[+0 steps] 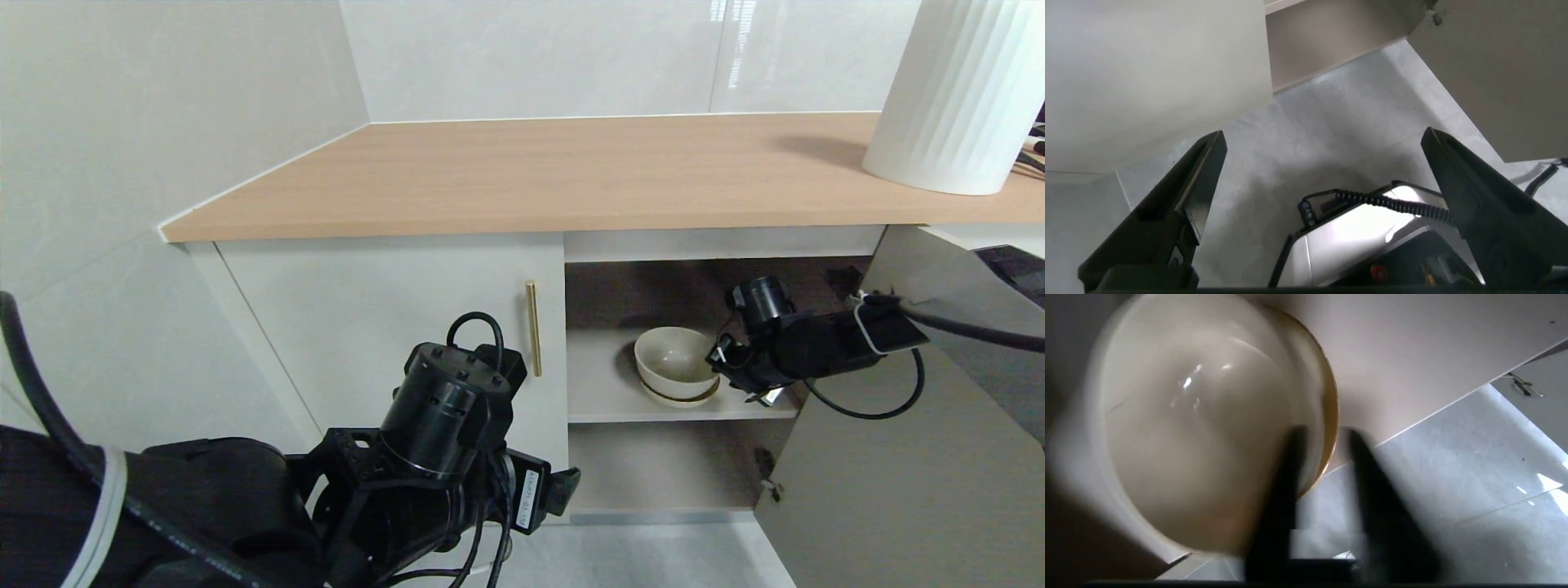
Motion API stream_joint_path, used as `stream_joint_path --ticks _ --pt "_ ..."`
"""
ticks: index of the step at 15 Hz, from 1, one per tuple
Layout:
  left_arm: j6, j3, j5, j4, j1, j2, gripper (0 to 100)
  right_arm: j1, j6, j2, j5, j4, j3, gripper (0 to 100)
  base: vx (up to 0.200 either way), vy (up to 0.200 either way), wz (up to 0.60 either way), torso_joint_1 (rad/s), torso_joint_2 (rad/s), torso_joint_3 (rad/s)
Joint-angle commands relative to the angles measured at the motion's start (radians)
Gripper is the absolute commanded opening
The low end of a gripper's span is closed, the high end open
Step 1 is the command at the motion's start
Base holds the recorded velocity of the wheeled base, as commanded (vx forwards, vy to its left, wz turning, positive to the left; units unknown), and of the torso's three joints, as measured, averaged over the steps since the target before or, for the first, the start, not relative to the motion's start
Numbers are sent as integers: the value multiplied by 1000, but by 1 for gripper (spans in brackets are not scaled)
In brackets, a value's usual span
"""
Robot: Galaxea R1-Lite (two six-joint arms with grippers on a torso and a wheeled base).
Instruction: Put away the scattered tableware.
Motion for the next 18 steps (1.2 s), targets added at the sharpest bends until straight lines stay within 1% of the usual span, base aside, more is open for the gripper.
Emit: stream_joint_path --ticks 1,6,8,9,10,12,13,14,15,16,18 --pt "-1 0 1 -1 0 0 100 0 0 3 0 1 0 100 0 0 0 0 0 0" --pt "-1 -2 8 -1 5 -6 100 6 2 -29 0 9 15 100 0 0 0 0 0 0" --pt "-2 -3 28 -2 37 -32 100 25 -6 -98 8 9 77 100 0 0 0 0 0 0" --pt "-2 3 28 -1 58 -64 100 41 -17 -140 11 9 107 100 0 0 0 0 0 0" --pt "-2 9 28 1 66 -79 100 51 -32 -170 11 9 133 100 0 0 0 0 0 0" --pt "4 101 27 1 101 -174 100 126 -110 -367 14 14 282 100 0 0 0 0 0 0" --pt "9 126 28 1 104 -198 100 143 -124 -416 14 23 317 100 0 0 0 0 0 0" --pt "24 176 28 2 130 -276 100 179 -193 -555 12 64 399 100 0 0 0 0 0 0" --pt "38 204 28 5 153 -328 100 196 -230 -644 12 95 437 100 0 0 0 0 0 0" --pt "47 225 28 5 163 -371 100 206 -259 -729 14 139 458 100 0 0 0 0 0 0" --pt "52 245 27 5 207 -400 100 219 -305 -825 17 258 463 100 0 0 0 0 0 0"
